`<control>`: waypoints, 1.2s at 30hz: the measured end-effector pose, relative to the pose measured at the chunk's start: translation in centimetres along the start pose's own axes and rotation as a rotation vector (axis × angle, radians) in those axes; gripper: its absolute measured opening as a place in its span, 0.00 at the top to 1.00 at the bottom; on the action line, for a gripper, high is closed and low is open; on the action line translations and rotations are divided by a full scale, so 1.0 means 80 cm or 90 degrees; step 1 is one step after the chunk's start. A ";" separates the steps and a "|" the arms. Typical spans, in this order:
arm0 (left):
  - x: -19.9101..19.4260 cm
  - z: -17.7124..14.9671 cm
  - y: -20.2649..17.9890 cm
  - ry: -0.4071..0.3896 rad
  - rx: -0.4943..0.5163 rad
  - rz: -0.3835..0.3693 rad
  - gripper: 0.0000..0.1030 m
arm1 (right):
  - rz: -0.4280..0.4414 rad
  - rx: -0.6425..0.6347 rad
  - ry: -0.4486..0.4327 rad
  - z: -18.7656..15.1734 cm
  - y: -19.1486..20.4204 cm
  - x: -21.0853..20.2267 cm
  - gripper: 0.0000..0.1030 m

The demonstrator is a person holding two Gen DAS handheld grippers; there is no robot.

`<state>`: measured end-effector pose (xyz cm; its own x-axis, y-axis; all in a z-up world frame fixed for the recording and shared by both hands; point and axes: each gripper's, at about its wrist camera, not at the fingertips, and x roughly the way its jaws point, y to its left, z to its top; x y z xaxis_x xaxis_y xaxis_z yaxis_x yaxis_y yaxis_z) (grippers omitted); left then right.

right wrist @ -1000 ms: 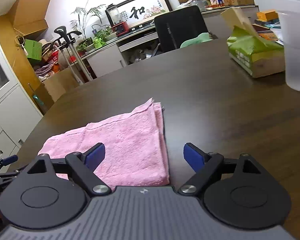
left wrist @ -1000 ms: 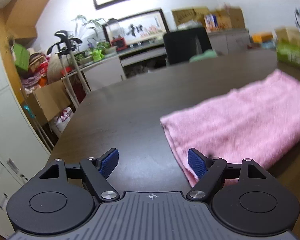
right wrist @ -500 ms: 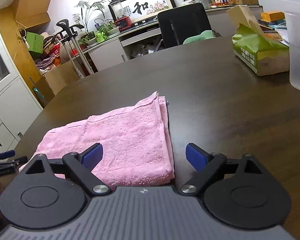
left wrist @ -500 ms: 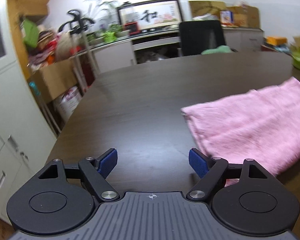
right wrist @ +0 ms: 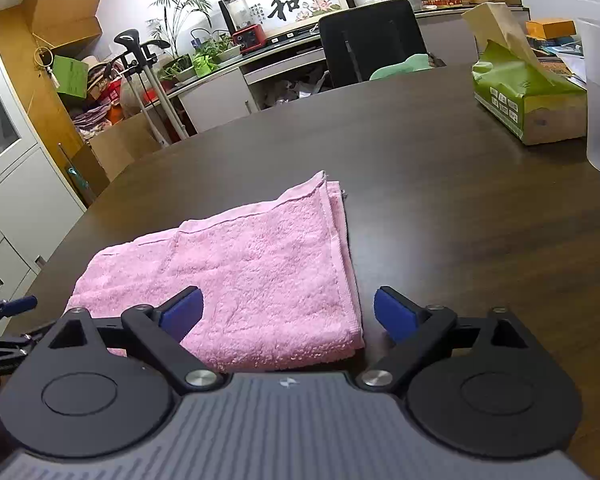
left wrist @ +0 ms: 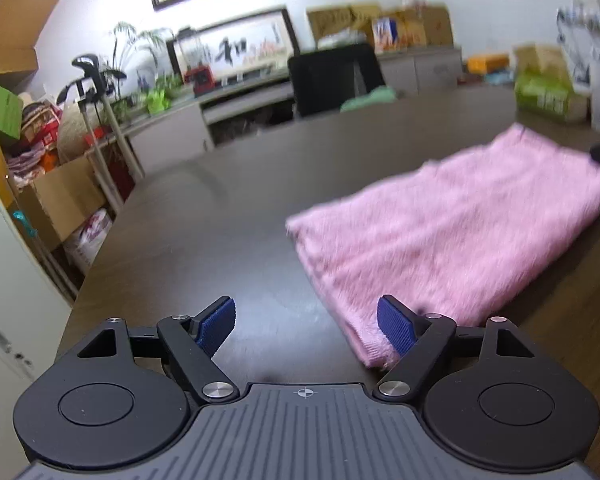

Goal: Fold towel
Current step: 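Move the open right tool to the folded edge of the pink towel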

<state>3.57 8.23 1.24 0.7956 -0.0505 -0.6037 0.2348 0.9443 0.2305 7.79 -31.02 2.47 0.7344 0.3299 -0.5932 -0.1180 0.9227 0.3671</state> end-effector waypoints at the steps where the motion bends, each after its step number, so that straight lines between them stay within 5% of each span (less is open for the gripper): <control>1: 0.001 0.000 0.001 0.001 -0.001 -0.001 0.22 | 0.000 0.000 0.001 0.000 0.000 0.000 0.08; 17: 0.000 0.002 -0.002 -0.003 0.023 0.015 0.19 | 0.005 -0.024 0.055 0.011 0.008 0.029 0.07; 27: 0.001 0.000 -0.007 -0.004 0.023 0.026 0.15 | 0.081 0.116 0.079 0.046 -0.033 0.048 0.07; 36: 0.003 0.002 -0.006 -0.003 0.019 0.032 0.11 | 0.110 0.082 0.133 0.076 -0.036 0.077 0.00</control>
<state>3.71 7.69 1.07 0.8098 -0.0050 -0.5867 0.2105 0.9358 0.2826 16.72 -32.88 2.10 0.5553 0.5256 -0.6445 -0.1337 0.8213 0.5546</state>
